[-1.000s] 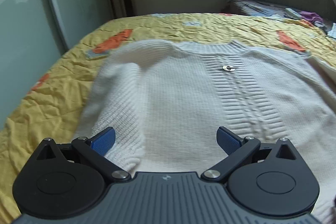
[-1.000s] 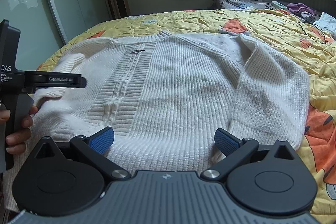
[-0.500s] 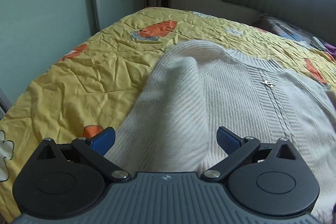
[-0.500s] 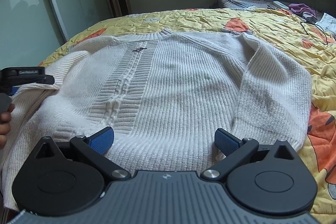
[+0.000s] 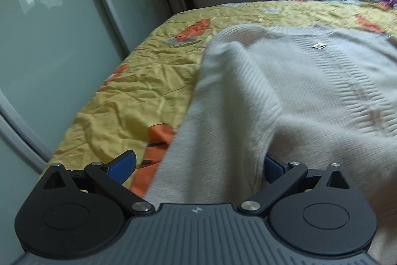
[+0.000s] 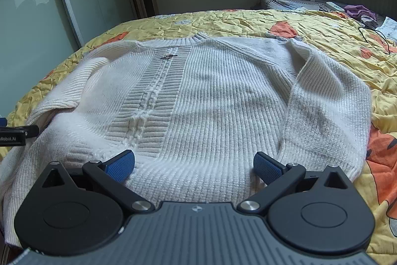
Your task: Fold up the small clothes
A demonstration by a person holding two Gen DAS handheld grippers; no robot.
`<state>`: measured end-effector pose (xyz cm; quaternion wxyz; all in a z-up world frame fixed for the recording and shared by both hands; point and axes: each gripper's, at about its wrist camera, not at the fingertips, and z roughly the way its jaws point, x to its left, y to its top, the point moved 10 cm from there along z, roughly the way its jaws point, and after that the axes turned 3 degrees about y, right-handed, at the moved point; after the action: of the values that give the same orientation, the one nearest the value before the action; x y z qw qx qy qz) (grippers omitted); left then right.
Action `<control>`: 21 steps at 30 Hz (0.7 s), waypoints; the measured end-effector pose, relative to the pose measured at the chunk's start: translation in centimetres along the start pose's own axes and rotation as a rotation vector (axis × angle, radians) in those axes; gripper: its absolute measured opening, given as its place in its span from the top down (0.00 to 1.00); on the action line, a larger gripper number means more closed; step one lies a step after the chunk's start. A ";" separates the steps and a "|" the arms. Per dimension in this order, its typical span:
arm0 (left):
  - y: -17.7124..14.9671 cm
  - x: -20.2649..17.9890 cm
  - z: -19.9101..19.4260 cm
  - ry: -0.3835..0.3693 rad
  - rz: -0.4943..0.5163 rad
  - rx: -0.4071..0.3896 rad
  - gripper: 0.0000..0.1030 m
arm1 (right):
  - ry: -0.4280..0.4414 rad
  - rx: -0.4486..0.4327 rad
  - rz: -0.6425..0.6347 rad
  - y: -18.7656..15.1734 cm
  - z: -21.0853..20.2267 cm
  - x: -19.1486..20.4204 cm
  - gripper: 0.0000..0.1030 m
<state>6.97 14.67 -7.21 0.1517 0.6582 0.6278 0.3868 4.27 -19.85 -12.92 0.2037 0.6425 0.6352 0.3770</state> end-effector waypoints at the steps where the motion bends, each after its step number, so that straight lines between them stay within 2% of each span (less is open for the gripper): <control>1: -0.2 0.5 0.5 0.016 -0.006 0.008 0.00 | 0.000 0.000 -0.001 0.0 0.0 0.0 0.00; 4: -0.4 1.1 1.7 0.012 -0.028 0.040 0.00 | -0.001 0.002 -0.004 0.0 0.1 0.1 0.00; 8: -1.1 -0.1 2.2 0.002 0.015 0.061 0.00 | 0.000 0.001 -0.004 0.0 0.1 0.1 0.00; 11: -1.0 0.0 2.3 0.050 0.029 0.044 0.00 | 0.001 0.003 -0.005 0.0 0.1 0.1 0.00; 14: -0.6 1.8 3.4 0.072 -0.049 0.063 0.00 | 0.002 0.002 -0.005 0.0 0.1 0.1 0.00; 16: -0.3 3.6 4.4 0.120 -0.098 0.069 0.00 | 0.002 0.002 -0.003 0.0 0.1 0.1 0.00; 19: 0.4 5.5 5.7 0.081 -0.193 0.087 0.00 | -0.001 0.002 -0.003 -0.1 0.2 0.1 0.00; 21: 1.2 6.7 6.2 0.106 -0.213 0.065 0.00 | 0.000 0.001 -0.001 -0.1 0.2 0.0 0.00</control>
<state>11.54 22.53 -8.31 0.1374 0.5708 0.7136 0.3822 4.32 -19.78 -13.08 0.2032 0.6424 0.6357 0.3767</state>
